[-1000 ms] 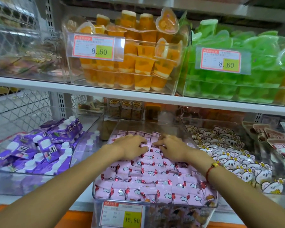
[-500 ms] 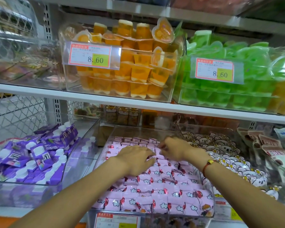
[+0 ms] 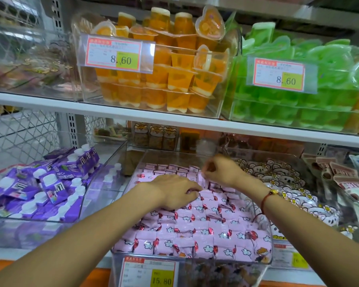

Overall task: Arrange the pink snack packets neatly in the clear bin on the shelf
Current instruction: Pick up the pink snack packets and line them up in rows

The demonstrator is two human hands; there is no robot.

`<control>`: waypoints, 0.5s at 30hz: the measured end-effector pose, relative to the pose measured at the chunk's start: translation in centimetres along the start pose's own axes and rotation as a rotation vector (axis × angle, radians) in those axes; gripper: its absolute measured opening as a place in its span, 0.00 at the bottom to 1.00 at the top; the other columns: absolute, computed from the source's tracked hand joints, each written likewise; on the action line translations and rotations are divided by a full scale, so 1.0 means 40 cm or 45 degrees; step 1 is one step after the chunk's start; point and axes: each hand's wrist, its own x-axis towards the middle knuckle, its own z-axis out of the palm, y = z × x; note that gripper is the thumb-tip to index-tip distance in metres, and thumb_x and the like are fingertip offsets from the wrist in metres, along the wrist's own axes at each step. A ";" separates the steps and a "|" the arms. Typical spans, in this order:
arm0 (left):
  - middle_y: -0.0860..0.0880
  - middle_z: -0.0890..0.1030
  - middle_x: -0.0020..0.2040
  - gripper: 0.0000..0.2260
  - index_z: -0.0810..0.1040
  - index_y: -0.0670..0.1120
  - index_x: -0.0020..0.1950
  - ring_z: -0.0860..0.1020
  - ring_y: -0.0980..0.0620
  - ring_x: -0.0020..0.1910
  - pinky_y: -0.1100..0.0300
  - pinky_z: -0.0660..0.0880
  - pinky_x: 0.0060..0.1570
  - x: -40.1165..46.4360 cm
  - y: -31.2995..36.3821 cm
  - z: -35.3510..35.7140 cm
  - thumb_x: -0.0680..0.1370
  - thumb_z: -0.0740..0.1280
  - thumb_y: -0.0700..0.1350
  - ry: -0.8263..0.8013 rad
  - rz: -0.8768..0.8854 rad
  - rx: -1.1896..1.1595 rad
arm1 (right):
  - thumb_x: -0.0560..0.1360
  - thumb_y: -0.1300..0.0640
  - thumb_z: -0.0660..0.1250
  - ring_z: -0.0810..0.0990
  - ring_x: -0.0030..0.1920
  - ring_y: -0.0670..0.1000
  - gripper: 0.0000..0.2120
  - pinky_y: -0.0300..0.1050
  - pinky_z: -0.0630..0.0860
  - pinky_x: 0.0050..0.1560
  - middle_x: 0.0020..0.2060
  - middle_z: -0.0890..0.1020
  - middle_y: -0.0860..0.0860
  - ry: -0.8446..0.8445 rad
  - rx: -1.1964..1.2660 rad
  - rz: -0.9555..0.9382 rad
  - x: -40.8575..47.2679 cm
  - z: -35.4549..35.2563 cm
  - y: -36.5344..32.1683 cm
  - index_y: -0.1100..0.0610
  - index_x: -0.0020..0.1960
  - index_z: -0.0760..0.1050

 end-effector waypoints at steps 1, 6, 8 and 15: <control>0.51 0.68 0.72 0.19 0.64 0.57 0.73 0.68 0.47 0.68 0.52 0.69 0.62 0.001 0.000 0.000 0.82 0.51 0.55 -0.007 -0.002 0.005 | 0.76 0.60 0.65 0.75 0.44 0.49 0.03 0.38 0.69 0.43 0.44 0.79 0.52 0.050 0.072 0.002 -0.004 -0.001 -0.002 0.54 0.45 0.72; 0.50 0.69 0.72 0.19 0.63 0.58 0.73 0.69 0.46 0.67 0.51 0.70 0.62 0.001 0.006 -0.007 0.82 0.51 0.54 -0.045 -0.030 -0.009 | 0.76 0.61 0.65 0.77 0.44 0.49 0.01 0.37 0.74 0.43 0.46 0.79 0.53 0.415 0.817 0.146 -0.027 -0.031 -0.028 0.57 0.46 0.74; 0.48 0.73 0.68 0.18 0.63 0.58 0.73 0.74 0.47 0.59 0.56 0.73 0.54 -0.004 0.010 -0.012 0.82 0.52 0.54 -0.050 -0.051 -0.089 | 0.77 0.59 0.65 0.76 0.38 0.46 0.03 0.33 0.70 0.35 0.46 0.80 0.53 0.623 0.993 0.258 -0.043 -0.040 -0.035 0.58 0.50 0.76; 0.51 0.72 0.66 0.30 0.63 0.52 0.69 0.78 0.53 0.52 0.54 0.78 0.50 -0.032 0.028 -0.018 0.72 0.73 0.49 0.616 -0.214 -0.481 | 0.78 0.60 0.63 0.80 0.45 0.55 0.00 0.45 0.77 0.46 0.46 0.81 0.59 0.813 1.572 0.505 -0.128 -0.030 -0.055 0.56 0.49 0.72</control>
